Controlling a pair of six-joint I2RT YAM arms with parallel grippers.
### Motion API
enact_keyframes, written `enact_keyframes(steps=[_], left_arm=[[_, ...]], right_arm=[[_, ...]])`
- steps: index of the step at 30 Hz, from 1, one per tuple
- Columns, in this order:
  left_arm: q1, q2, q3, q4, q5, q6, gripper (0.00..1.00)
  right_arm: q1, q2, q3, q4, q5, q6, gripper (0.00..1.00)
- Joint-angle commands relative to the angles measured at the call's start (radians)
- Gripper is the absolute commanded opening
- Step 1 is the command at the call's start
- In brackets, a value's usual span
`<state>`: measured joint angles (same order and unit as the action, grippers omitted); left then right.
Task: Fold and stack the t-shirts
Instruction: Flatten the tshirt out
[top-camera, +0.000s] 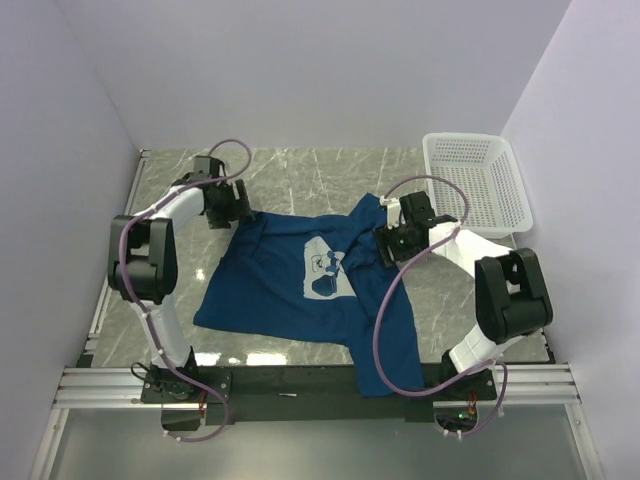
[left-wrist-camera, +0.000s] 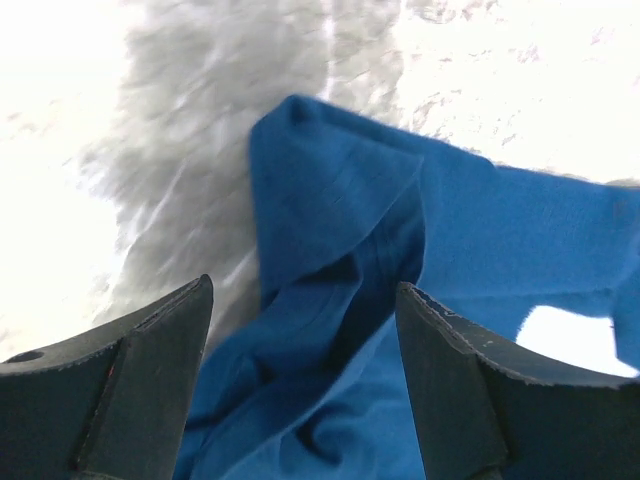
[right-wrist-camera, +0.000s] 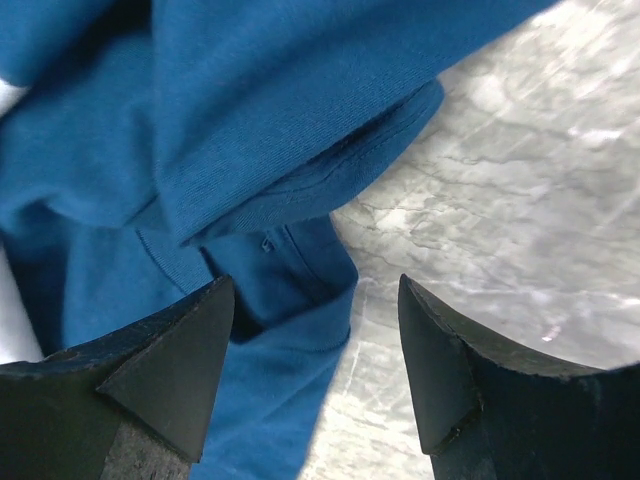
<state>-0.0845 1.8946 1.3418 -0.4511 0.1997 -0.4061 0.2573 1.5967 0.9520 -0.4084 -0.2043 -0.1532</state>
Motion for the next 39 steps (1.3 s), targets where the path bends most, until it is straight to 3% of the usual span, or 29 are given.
enact_keyframes(steps=[1,7,10,14,18,22,24,26,28,33,39], left_arm=[[-0.038,0.037,0.091,-0.058,-0.059,0.075,0.79],[-0.081,0.087,0.111,-0.093,-0.114,0.079,0.71],[-0.083,0.113,0.119,-0.104,-0.155,0.061,0.56],[-0.080,0.100,0.122,-0.095,-0.197,0.036,0.14],[-0.048,0.048,0.145,-0.112,-0.246,0.004,0.01],[0.081,-0.035,0.106,-0.086,-0.137,-0.046,0.03],[0.214,-0.067,0.065,-0.055,-0.054,-0.086,0.25],[0.333,-0.071,0.033,-0.025,0.119,-0.129,0.42],[0.394,-0.083,-0.019,-0.002,0.218,-0.132,0.45],[0.378,-0.233,-0.151,0.100,0.293,-0.137,0.51],[0.214,-0.285,-0.197,0.042,0.268,-0.076,0.54]], right_arm=[[-0.003,0.015,0.047,0.034,-0.012,0.037,0.73],[-0.009,0.034,0.041,0.033,-0.018,0.034,0.73],[-0.012,0.049,0.050,0.025,-0.023,0.034,0.71],[-0.013,0.048,0.047,0.025,-0.029,0.033,0.71],[-0.023,0.045,0.041,0.023,-0.037,0.032,0.70],[-0.033,0.031,0.036,0.025,-0.041,0.030,0.69],[-0.036,0.031,0.034,0.022,-0.041,0.029,0.68],[-0.036,0.029,0.033,0.022,-0.043,0.027,0.68],[-0.039,0.029,0.037,0.017,-0.047,0.024,0.68],[-0.039,0.037,0.051,0.007,-0.072,0.000,0.68],[-0.047,0.092,0.090,-0.032,-0.098,-0.022,0.69]])
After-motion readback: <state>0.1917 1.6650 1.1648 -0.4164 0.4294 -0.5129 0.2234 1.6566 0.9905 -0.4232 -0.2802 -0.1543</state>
